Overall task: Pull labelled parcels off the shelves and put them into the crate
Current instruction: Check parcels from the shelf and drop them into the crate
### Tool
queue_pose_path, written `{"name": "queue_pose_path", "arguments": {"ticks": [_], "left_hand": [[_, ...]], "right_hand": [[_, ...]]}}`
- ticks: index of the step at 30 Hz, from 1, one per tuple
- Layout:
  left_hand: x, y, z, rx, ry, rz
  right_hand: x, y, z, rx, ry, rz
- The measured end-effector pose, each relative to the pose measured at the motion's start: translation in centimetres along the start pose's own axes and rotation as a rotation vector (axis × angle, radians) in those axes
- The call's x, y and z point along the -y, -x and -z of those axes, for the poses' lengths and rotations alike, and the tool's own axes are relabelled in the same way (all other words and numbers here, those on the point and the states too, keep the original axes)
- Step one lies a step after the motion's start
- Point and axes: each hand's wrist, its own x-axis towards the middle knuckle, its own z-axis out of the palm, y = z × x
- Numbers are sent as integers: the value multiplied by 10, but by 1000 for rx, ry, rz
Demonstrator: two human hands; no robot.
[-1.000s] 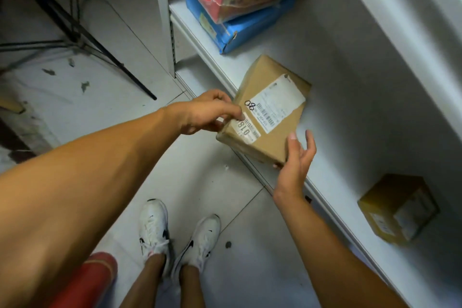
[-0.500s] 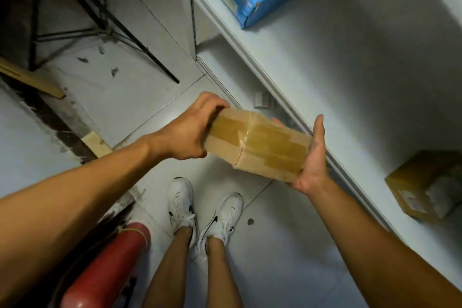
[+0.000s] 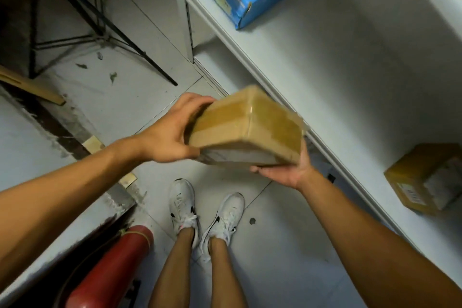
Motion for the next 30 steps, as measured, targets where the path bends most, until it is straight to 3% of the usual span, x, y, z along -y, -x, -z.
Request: {"name": "queue_pose_path", "arguments": {"ticks": [3, 6, 11, 14, 21, 26, 30], "left_hand": [[-12, -1, 3, 94, 437, 292], [-7, -5, -4, 76, 890, 530], [2, -2, -10, 145, 1182, 781], [5, 7, -11, 256, 1336, 788], [10, 20, 2, 216, 1423, 785], [25, 20, 20, 305, 1538, 757], [33, 12, 22, 210, 1301, 790]], "right_hand": [[-9, -4, -4, -69, 78, 86], [-11, 4, -24, -13, 111, 184], [-6, 6, -57, -5, 181, 399], [0, 6, -77, -51, 294, 403], [14, 0, -90, -71, 478, 347], [26, 11, -94, -73, 672, 109], [26, 17, -93, 6, 629, -75]]}}
